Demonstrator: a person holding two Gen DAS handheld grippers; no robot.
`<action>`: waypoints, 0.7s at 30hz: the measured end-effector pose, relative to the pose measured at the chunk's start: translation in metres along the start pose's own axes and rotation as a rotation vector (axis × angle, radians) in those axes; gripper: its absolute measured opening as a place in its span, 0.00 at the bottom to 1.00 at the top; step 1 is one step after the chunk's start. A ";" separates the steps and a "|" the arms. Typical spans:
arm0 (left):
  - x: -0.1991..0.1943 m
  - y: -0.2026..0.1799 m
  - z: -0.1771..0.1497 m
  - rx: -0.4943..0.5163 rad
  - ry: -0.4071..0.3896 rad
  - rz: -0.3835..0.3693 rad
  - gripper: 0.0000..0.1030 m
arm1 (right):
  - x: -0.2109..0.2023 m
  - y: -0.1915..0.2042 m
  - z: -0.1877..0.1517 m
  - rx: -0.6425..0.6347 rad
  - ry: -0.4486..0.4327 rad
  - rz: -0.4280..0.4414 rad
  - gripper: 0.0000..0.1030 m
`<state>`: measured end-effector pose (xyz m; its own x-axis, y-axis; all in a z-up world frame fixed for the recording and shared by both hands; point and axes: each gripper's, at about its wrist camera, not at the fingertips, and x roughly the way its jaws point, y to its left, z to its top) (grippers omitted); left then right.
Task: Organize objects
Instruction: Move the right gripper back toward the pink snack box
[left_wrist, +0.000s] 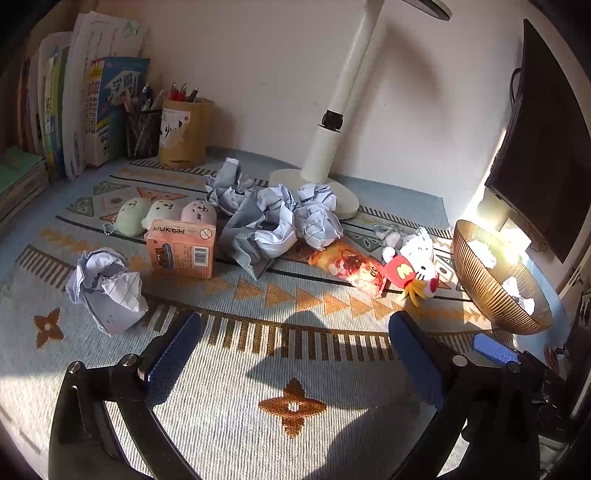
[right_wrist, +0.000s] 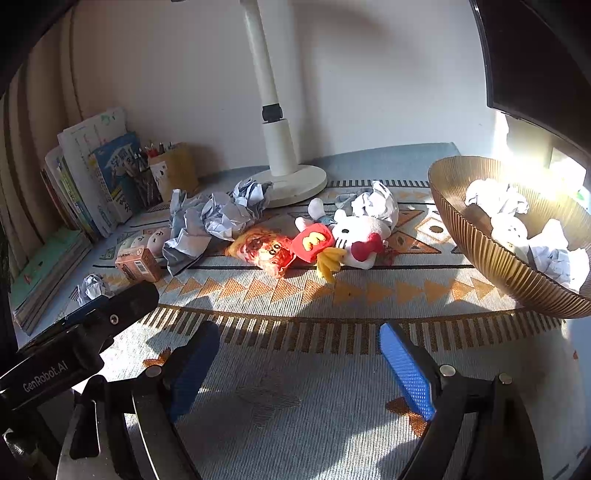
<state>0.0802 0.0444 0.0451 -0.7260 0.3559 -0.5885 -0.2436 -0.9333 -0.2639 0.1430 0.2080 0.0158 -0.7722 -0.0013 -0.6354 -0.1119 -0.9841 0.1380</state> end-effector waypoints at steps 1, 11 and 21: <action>0.000 0.000 0.000 -0.001 0.000 -0.001 0.99 | 0.000 0.000 0.000 0.000 0.000 0.000 0.85; 0.001 -0.001 -0.001 0.003 -0.003 0.020 0.99 | -0.003 -0.002 -0.001 0.009 -0.021 -0.014 0.85; -0.009 0.007 -0.001 -0.032 0.003 0.063 0.99 | 0.004 -0.006 0.006 0.055 0.058 -0.031 0.84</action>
<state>0.0860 0.0346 0.0481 -0.7372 0.2968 -0.6070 -0.1767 -0.9518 -0.2508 0.1364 0.2147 0.0173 -0.7307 0.0174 -0.6824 -0.1704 -0.9727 0.1576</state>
